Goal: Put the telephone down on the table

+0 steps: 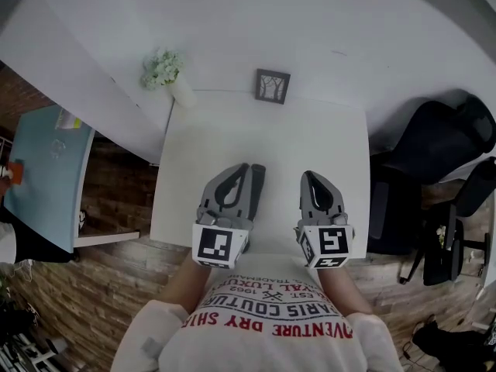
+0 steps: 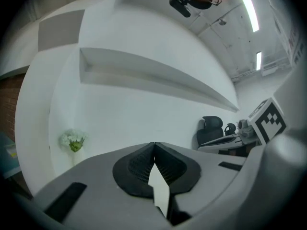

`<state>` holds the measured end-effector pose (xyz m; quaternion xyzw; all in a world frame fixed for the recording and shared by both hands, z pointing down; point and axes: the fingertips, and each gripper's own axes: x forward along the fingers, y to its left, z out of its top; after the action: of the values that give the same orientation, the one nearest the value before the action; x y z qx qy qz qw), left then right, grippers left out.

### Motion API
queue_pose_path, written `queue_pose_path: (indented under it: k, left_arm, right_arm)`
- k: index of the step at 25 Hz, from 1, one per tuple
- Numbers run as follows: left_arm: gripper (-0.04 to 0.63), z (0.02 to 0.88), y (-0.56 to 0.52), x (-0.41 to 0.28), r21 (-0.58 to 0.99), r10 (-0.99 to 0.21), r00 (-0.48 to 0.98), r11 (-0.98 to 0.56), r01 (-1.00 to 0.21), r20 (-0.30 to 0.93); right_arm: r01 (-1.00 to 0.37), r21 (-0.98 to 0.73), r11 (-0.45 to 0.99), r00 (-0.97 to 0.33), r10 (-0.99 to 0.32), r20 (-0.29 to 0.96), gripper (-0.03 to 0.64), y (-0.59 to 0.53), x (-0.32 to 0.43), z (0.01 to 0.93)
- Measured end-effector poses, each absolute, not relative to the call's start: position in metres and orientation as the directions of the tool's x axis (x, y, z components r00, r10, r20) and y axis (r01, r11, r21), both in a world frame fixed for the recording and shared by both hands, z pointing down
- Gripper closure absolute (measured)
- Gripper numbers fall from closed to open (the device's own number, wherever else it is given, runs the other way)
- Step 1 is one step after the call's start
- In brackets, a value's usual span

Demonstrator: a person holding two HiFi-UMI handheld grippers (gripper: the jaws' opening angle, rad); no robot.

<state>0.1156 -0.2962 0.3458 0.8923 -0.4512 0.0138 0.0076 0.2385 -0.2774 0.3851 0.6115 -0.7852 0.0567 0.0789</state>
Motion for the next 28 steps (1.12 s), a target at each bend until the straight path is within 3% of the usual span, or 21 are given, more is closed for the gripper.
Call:
queue_pose_path:
  k: [4, 11, 28]
  left_arm:
    - [0.572, 0.326, -0.289, 0.113, 0.015, -0.793, 0.608, -0.609, -0.793, -0.021]
    - [0.572, 0.331, -0.288, 0.112, 0.011, -0.772, 0.635, -0.635, -0.772, 0.015]
    - [0.571, 0.342, -0.285, 0.125, -0.058, -0.753, 0.656, -0.658, -0.751, 0.056]
  right_arm:
    - [-0.963, 0.042, 0.265, -0.257, -0.955, 0.148, 0.592, -0.272, 0.232, 0.370]
    - [-0.954, 0.027, 0.298, -0.293, -0.948, 0.120, 0.592, -0.266, 0.221, 0.364]
    - [-0.961, 0.030, 0.276, -0.267, -0.948, 0.174, 0.592, -0.265, 0.228, 0.375]
